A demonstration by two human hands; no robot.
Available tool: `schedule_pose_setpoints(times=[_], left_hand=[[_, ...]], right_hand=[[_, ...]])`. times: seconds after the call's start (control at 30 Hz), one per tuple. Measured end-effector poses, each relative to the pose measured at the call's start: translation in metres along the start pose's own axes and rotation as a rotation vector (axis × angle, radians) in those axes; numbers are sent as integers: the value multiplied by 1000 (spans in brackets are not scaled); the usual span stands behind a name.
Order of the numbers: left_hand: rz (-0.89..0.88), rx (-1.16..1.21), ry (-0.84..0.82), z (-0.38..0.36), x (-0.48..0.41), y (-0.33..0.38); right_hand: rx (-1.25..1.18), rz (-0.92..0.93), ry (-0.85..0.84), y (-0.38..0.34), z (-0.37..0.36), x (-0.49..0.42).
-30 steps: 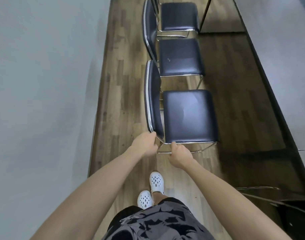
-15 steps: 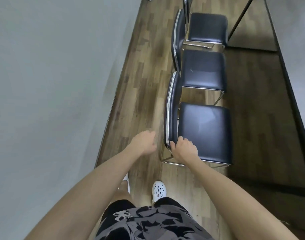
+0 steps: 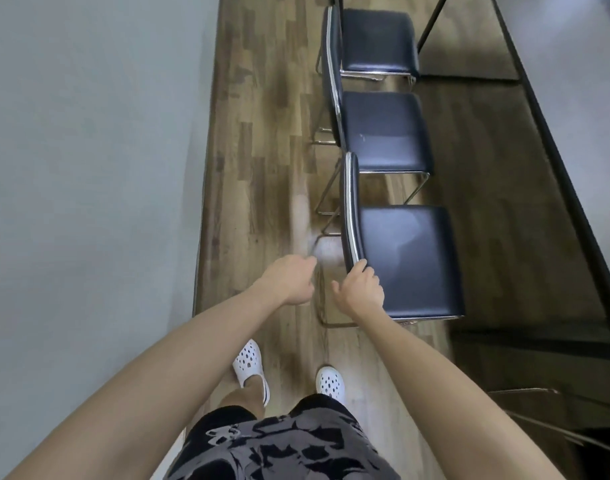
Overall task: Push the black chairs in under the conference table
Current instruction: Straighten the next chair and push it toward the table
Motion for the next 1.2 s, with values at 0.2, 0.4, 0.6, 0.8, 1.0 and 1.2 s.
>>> schedule_pose_setpoints(times=[0.2,0.4,0.6,0.8,1.0,1.2], left_hand=[[-111,-77,-51,20,-15,-32],[-235,-124,-98,28,-38,-35],[-336,-184,-117,41,-68,-23],[-400,-261,-158,65,-116,-17],[-474,-375,-166,89,-156,-8],[-521,-372,-197,95,-190,-3]], right_hand=[[-23,-162,5,-17,-12,-10],[-62,-211,71,-28,-9,-14],[-107,-246,54,-29,-2,-26],[-151,-258,63,-34,9,-51],[-164,-280,60,-35,14,-73],[-231,-318,22,-28,20,-83]])
Point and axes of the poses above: each hand's wrist, its own x-axis away from the middle knuckle, its own z-axis out of the back of the hand, y = z × x, the point moved 1 cm from there along -x, towards the middle knuckle, and after that the axes turned 6 degrees about -z, right-handed, at the moved point
